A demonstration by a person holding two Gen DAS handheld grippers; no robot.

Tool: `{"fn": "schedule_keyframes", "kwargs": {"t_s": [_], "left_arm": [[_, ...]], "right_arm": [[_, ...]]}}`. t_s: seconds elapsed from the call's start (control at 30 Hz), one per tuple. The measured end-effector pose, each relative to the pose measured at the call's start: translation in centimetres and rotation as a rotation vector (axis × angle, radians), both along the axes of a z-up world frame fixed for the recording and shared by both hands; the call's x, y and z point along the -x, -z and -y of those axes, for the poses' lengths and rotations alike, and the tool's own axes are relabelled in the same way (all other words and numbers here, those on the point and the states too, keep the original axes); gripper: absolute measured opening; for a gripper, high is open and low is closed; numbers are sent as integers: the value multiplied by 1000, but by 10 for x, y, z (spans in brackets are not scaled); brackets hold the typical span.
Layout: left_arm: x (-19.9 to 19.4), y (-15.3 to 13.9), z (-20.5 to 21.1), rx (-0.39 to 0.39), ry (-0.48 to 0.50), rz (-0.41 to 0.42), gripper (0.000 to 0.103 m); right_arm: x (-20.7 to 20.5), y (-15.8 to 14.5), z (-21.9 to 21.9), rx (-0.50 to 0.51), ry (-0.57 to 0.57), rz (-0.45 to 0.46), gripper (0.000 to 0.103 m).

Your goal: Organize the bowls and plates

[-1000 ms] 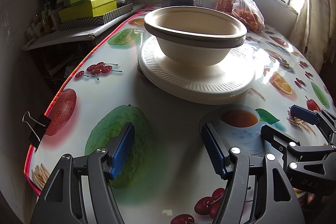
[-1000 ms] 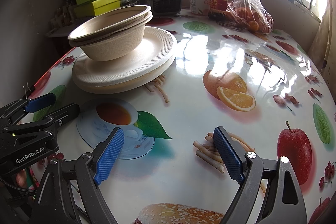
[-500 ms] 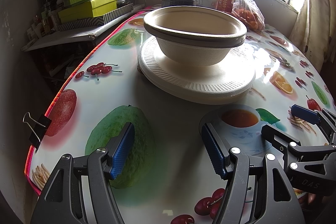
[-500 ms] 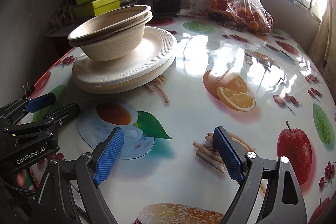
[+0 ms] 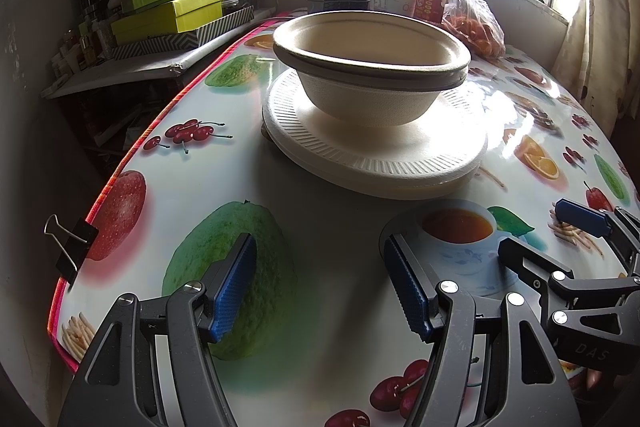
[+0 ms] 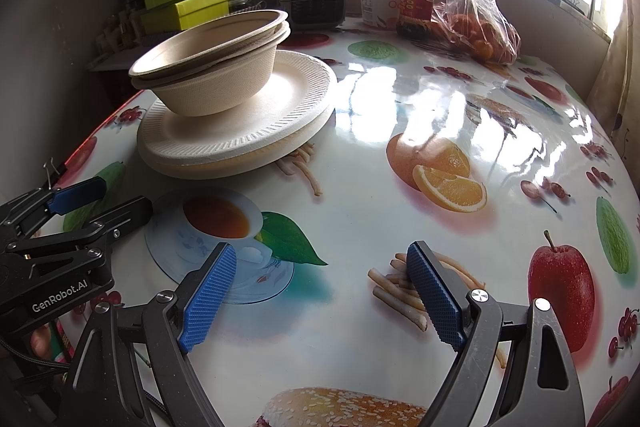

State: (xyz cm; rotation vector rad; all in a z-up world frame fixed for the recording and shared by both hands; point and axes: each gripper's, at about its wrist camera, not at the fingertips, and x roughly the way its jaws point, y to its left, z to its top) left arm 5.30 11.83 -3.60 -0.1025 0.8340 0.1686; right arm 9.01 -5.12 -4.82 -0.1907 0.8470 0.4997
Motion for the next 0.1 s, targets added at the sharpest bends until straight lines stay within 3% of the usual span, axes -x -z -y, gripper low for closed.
{"fn": "schedule_keyframes", "kwargs": {"t_s": [0.1], "left_arm": [[0,0,0,0,0,0,67]], "right_arm": [[0,0,0,0,0,0,88]]}}
